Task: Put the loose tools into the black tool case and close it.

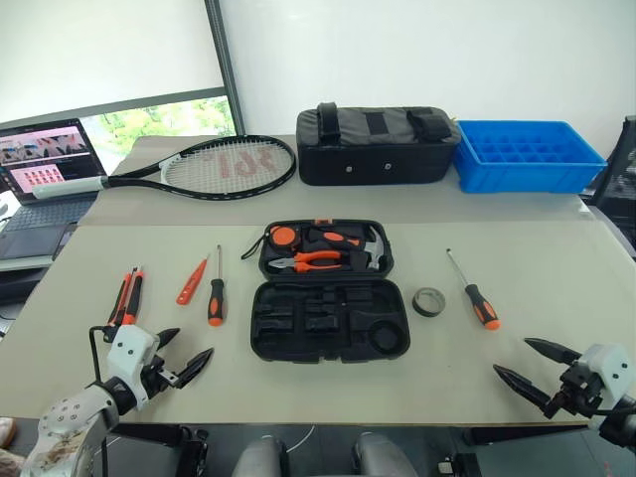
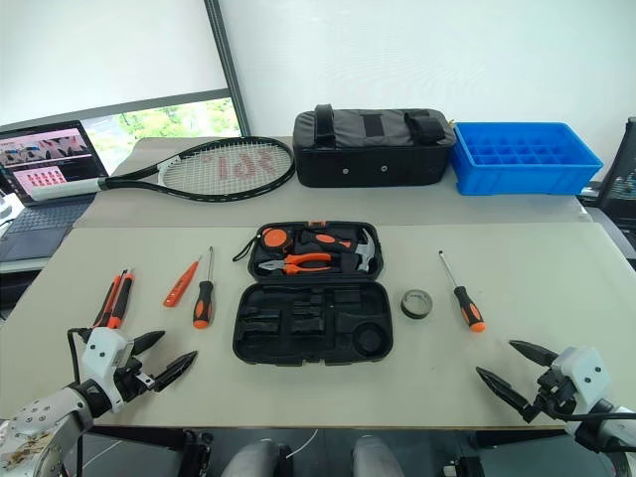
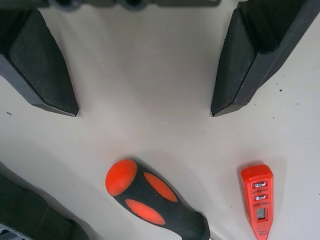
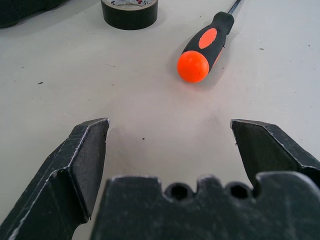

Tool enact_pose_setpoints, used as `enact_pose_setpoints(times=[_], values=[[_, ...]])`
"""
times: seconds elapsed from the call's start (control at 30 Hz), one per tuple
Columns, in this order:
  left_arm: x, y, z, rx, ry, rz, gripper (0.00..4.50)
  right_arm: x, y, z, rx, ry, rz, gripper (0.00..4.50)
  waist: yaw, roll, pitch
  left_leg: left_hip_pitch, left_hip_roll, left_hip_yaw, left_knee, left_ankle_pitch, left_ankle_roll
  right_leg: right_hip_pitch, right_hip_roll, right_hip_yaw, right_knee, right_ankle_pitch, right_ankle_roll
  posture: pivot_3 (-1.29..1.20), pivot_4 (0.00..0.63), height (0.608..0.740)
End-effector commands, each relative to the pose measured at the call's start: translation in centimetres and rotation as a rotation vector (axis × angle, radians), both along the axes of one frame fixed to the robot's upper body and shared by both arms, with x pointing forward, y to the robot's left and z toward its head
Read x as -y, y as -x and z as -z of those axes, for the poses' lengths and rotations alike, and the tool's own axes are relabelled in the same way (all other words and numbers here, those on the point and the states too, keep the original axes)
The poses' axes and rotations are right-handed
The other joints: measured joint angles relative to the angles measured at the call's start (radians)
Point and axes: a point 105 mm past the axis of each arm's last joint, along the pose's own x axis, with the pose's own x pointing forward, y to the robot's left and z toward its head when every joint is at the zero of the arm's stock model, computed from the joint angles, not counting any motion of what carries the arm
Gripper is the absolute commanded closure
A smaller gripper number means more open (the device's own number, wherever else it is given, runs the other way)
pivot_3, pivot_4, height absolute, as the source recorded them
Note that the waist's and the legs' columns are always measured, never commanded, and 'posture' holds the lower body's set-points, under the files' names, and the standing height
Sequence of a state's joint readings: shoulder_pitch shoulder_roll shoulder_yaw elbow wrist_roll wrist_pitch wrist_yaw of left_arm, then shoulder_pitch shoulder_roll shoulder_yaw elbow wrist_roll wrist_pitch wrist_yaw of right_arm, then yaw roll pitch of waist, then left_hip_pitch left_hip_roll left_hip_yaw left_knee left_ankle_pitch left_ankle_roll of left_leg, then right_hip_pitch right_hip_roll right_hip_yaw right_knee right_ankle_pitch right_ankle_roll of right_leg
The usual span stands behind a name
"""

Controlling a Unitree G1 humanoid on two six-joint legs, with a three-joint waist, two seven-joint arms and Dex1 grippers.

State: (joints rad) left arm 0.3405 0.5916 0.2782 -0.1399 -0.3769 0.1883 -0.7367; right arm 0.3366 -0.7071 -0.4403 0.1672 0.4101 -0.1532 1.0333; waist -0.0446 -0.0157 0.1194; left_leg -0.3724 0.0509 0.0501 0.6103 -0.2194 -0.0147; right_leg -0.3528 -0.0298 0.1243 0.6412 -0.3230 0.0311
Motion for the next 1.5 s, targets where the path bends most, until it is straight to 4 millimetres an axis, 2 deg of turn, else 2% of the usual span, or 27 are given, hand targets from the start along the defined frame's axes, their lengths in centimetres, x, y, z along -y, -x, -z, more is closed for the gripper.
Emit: enact_pose_setpoints(times=[0.03,0.27,0.4,0.53,0.6,0.67,0.77,0.83,1.0,1.1,1.33,1.43,1.5], values=[[0.1,1.1,0.8,-0.051,0.016,-0.006,0.01,0.4,-0.5,-1.9,0.06,0.026,-0.004,0.0,0.0,0.0,0.0,0.0,0.0,0.0,0.0,0.0,0.0,0.0,0.0,0.0,0.0,0.0,0.0,0.0,0.15,0.707],[0.4,0.9,-0.2,-0.016,0.015,-0.01,0.01,0.3,-0.8,-2.5,0.067,0.037,-0.018,0.0,0.002,0.0,0.0,0.0,0.0,0.0,0.0,0.0,0.0,0.0,0.0,0.0,0.0,0.0,0.0,0.0,0.15,0.707],[0.5,0.5,-1.4,0.025,0.028,-0.021,0.01,0.0,-0.9,-3.0,0.085,0.038,-0.038,0.0,0.003,0.0,0.0,0.0,0.0,0.0,0.0,0.0,0.0,-0.001,0.0,0.0,0.0,0.0,0.0,0.0,0.15,0.707],[1.2,-0.3,-3.9,0.096,0.077,-0.035,0.01,-1.6,-1.5,-5.0,0.139,0.001,-0.112,0.0,0.001,-0.001,0.001,-0.002,0.0,-0.001,0.0,0.0,0.0,-0.001,0.0,0.0,0.0,0.0,0.0,0.0,0.15,0.707],[2.0,-1.4,-4.9,0.138,0.123,-0.07,0.01,-3.4,-1.4,-5.4,0.115,-0.011,-0.208,0.0,0.002,-0.001,0.001,-0.002,0.0,-0.001,0.001,0.0,0.0,0.0,0.0,0.0,0.0,0.0,0.0,0.0,0.15,0.707],[3.3,-2.7,-5.6,0.165,0.18,-0.101,0.01,-5.3,-1.2,-5.7,0.089,-0.018,-0.32,0.0,0.005,-0.001,0.001,-0.002,0.0,-0.002,0.001,0.0,0.0,0.0,0.0,0.0,0.0,0.0,0.001,0.0,0.15,0.707],[4.2,-4.2,-6.0,0.178,0.181,-0.15,0.01,-6.7,-1.4,-6.5,0.081,-0.003,-0.426,0.0,0.007,-0.002,0.001,-0.003,-0.001,-0.003,0.003,0.0,0.0,0.0,0.001,-0.002,0.0,0.001,0.002,0.0,0.15,0.707],[4.1,-4.9,-6.0,0.172,0.173,-0.198,0.01,-7.3,-1.6,-7.0,0.083,0.0,-0.465,0.0,0.005,-0.002,0.001,-0.002,-0.001,-0.005,0.004,0.0,0.0,0.0,0.002,-0.002,0.0,0.001,0.002,0.0,0.15,0.707],[5.4,-6.5,-4.3,0.111,0.163,-0.304,0.01,-9.7,-2.1,-8.8,0.1,-0.02,-0.614,0.0,0.004,-0.002,0.001,-0.006,-0.002,-0.008,0.004,0.0,0.0,0.0,0.002,-0.002,0.0,0.002,-0.001,0.0,0.15,0.707],[5.3,-7.2,-3.5,0.093,0.156,-0.385,0.01,-10.5,-2.6,-9.9,0.125,-0.057,-0.65,0.0,0.007,-0.003,0.002,-0.005,-0.003,-0.009,0.005,0.0,0.0,0.0,0.003,-0.004,0.0,0.003,-0.001,0.0,0.15,0.707],[5.4,-7.1,-2.0,0.053,0.107,-0.428,0.01,-11.1,-3.1,-11.1,0.161,-0.131,-0.681,0.0,0.012,-0.004,0.002,-0.005,-0.004,-0.012,0.006,0.0,0.0,0.0,0.003,-0.005,-0.001,0.004,-0.004,0.0,0.15,0.707],[5.4,-7.0,-1.8,0.057,0.111,-0.43,0.78,-11.0,-3.4,-11.6,0.185,-0.164,-0.681,0.0,0.018,-0.004,0.002,-0.005,-0.004,-0.013,0.006,0.0,0.0,0.0,0.003,-0.004,-0.001,0.004,-0.004,0.0,0.15,0.707],[5.4,-7.0,-1.8,0.057,0.112,-0.433,1.56,-10.7,-3.6,-11.8,0.19,-0.167,-0.676,0.0,0.02,-0.004,0.002,-0.005,-0.004,-0.013,0.006,0.0,0.0,0.0,0.003,-0.004,-0.001,0.004,-0.004,0.0,0.15,0.707]])
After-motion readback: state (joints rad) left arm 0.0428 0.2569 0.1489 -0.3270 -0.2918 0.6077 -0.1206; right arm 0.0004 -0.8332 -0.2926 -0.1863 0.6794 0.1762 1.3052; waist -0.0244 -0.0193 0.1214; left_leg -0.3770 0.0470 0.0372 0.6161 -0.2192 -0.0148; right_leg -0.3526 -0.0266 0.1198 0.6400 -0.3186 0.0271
